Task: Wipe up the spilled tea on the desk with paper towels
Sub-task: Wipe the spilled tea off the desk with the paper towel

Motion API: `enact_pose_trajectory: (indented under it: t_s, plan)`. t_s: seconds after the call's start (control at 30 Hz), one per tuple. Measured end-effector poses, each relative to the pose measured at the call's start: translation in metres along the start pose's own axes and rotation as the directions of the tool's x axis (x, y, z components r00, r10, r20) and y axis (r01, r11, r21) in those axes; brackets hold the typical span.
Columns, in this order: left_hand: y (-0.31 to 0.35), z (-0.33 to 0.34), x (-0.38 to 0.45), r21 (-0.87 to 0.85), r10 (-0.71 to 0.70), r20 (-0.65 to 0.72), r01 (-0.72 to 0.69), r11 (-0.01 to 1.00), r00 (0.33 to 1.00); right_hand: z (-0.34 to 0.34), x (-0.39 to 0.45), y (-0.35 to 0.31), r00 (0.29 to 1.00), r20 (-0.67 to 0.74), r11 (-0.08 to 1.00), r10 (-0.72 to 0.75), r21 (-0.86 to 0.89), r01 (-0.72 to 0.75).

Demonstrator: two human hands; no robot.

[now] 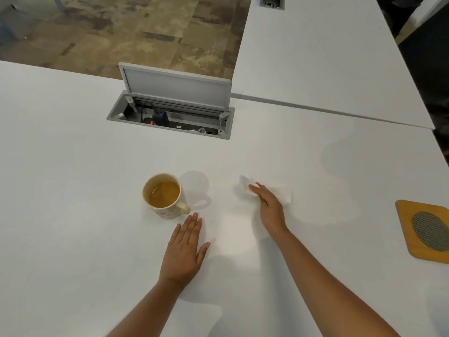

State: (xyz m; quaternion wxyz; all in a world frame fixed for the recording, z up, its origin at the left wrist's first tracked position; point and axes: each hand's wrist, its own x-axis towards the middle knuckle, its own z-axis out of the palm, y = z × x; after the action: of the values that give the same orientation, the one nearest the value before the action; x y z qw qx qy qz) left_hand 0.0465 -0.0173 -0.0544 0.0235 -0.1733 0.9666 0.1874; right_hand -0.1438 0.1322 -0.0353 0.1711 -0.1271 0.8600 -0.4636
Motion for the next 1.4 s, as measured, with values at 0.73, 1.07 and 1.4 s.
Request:
enact_pose_trajectory:
  t_s: [0.73,1.07,1.4]
  plan:
    - [0.003,-0.003,0.0,-0.031,-0.027,0.039,0.028,0.999,0.999,0.073,-0.076,-0.005,0.778,0.532,0.679,-0.333,-0.437,0.589]
    - [0.0,0.004,-0.001,-0.069,-0.061,-0.027,0.059,0.996,0.998,-0.001,0.019,0.018,0.95,0.235,0.548,-0.206,-0.776,0.311]
    - [0.002,0.003,0.0,-0.046,-0.06,-0.019,0.059,0.997,0.998,-0.067,-0.074,0.05,0.939,-0.329,0.672,0.103,-0.673,-0.309]
